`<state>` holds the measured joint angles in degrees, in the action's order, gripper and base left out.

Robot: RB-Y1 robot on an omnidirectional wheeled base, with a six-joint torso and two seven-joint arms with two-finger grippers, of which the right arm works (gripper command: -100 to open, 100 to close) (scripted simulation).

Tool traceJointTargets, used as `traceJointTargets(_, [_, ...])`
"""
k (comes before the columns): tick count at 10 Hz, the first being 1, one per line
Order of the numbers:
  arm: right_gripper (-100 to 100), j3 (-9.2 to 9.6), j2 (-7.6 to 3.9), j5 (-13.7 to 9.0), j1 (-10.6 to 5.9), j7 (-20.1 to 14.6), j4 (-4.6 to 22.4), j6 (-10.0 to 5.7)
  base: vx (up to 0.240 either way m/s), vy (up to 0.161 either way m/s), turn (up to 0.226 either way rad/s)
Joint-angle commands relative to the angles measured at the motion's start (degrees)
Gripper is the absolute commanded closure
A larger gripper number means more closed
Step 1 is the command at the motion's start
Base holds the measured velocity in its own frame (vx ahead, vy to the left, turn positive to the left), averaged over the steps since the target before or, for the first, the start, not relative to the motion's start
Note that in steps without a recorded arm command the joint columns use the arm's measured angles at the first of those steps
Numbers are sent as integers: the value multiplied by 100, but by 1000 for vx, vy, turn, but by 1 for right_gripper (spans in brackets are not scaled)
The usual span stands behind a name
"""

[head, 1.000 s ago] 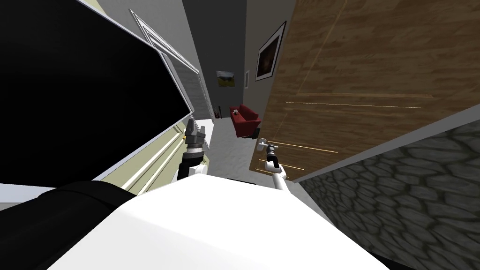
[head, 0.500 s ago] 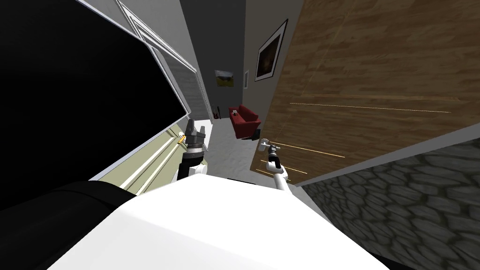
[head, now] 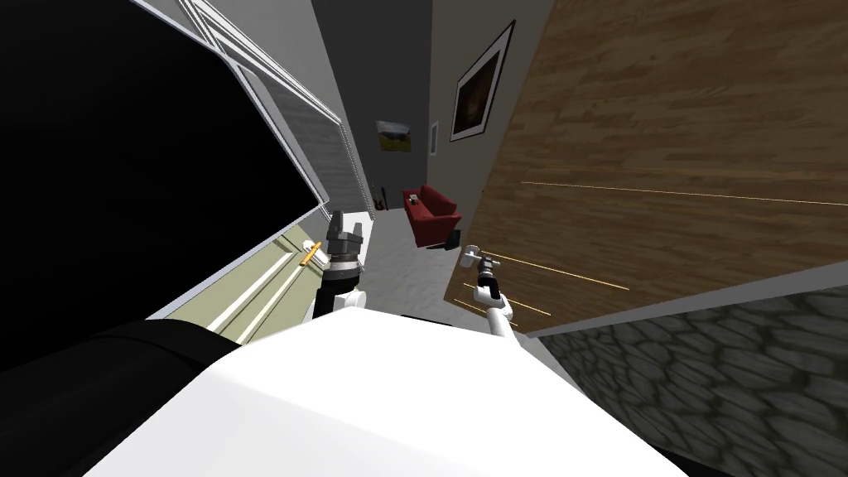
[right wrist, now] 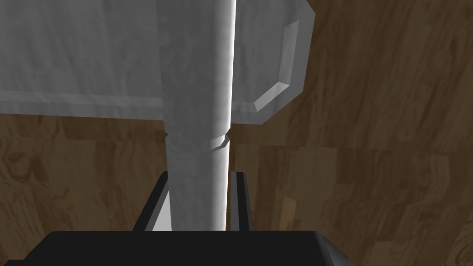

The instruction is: Push the door open

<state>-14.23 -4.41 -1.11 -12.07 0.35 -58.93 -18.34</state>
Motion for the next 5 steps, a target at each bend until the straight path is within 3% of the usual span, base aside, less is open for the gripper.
traceJointTargets(1, [100, -159, -86, -25, -25, 31, -34, 8, 199, 73, -75])
traceJointTargets(5, [100, -449, -129, -73, -28, 101, -15, 0, 201, 81, -77])
